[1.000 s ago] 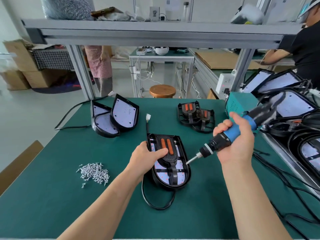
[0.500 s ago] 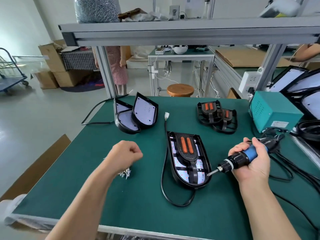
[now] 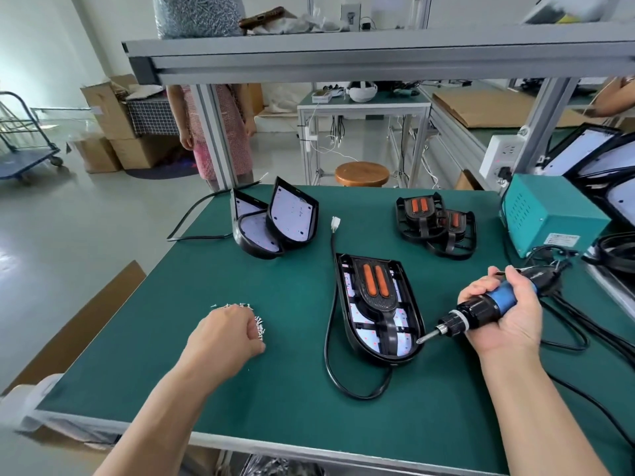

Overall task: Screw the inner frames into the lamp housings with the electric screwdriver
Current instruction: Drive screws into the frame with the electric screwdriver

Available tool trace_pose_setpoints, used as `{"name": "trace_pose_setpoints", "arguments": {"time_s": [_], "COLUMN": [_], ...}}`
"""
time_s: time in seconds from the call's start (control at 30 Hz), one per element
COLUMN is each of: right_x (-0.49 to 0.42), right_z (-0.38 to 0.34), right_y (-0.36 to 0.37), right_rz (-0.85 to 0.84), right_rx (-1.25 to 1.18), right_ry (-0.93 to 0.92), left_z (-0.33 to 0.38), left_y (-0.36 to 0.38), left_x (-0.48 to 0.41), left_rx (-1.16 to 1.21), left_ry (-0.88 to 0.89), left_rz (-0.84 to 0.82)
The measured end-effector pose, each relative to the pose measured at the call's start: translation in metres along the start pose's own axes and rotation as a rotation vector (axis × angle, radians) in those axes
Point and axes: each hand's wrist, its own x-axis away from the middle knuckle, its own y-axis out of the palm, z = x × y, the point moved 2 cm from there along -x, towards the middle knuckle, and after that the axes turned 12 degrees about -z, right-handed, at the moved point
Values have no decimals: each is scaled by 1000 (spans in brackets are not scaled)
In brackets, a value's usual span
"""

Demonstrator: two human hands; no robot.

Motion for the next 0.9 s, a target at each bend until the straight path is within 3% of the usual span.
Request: {"name": "trace_pose_setpoints", "arguments": {"time_s": [0.23,0.33,0.53,0.67,0.9], "right_x": [2,7,28,41,56], "right_z": [3,6,12,14,15], "right_y": [1,9,41,70,92], "right_rz": [14,62,115,74,19], "right_rx": [-9,-57,-93,-31,77], "right_ry": [0,8,-45,-95,-172], "left_z": [-2,2,66,98,114], "left_y": [4,-1,7,19,18], "left_x": [6,13,29,36,38], "left_rx": [-25,231,844,900,935], "left_ry": [30,136,445,558,598], "left_rz": [115,117,-148,-188,-185]}}
